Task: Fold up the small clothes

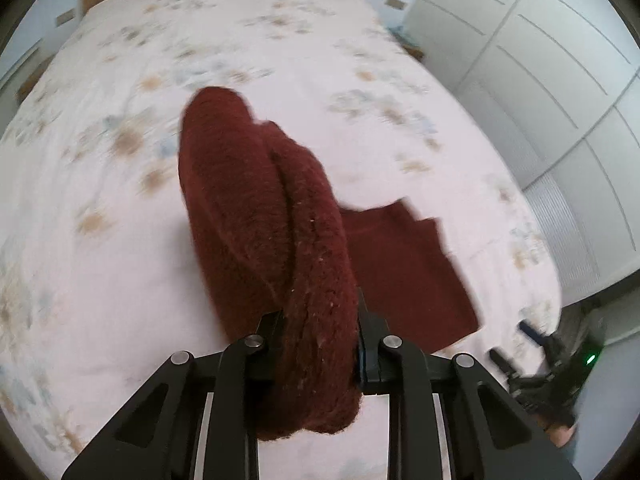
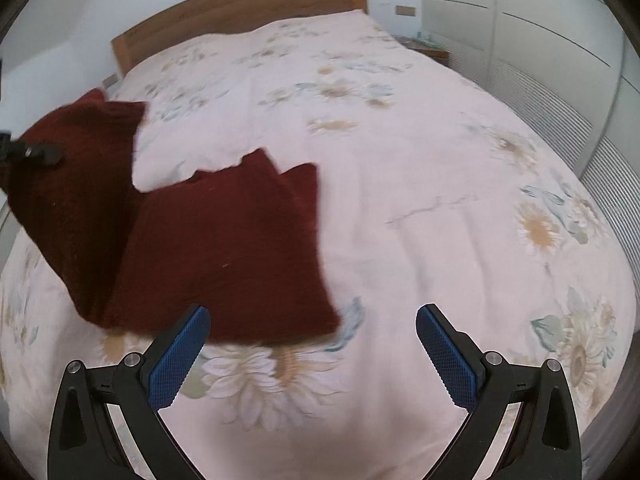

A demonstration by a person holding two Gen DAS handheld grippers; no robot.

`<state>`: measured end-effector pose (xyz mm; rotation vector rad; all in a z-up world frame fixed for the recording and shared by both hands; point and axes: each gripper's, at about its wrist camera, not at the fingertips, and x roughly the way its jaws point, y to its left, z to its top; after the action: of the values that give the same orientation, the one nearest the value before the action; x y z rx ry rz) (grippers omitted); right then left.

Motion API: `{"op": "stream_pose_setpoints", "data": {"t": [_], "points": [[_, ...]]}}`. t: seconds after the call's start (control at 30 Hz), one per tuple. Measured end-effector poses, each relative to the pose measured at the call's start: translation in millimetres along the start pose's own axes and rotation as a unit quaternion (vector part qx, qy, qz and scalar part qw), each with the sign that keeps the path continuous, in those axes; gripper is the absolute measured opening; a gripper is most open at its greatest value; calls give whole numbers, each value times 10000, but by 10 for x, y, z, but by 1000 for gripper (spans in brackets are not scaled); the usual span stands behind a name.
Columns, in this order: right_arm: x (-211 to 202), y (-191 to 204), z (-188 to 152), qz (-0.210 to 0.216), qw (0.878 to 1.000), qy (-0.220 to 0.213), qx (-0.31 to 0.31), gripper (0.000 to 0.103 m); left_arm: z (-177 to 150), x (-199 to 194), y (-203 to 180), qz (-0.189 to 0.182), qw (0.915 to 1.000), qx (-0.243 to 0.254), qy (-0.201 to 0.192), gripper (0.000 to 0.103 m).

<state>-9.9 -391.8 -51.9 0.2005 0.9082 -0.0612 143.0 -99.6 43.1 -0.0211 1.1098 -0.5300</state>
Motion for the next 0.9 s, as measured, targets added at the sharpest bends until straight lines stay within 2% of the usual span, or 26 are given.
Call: {"op": "stream_pose_setpoints", "data": {"t": [0.1,0.2,0.27,0.4,0.47,0.6,0.73,0.9], "points": [[-42,-161,1,-55,9999,-16,119,103,132,166,-423,-184,9997,164,22,19],[-65,-293,-32,-134,9997,16,188,103,111,463,-828,-189,9986,434,244,19],[-50,-368,-75,-173,9995,97,232,103,49,775,-1049,-61,9970,628,454,19],[5,-466,-168,-223,9990,292,248,103,-206,1344,-1335,513,9897,998,886,19],[41,-490,-202,-250,9987,370,224,103,-315,1513,-1355,723,9871,986,1034,20],[76,-539,-236,-289,9983,451,250,103,-415,1560,-1305,1056,9841,1127,879,30],[57,-536,-226,-264,9983,428,287,103,-431,1575,-1283,1160,9834,1033,942,37],[32,-507,-212,-254,9985,421,231,103,-376,1486,-1281,1048,9859,793,1036,45]]}}
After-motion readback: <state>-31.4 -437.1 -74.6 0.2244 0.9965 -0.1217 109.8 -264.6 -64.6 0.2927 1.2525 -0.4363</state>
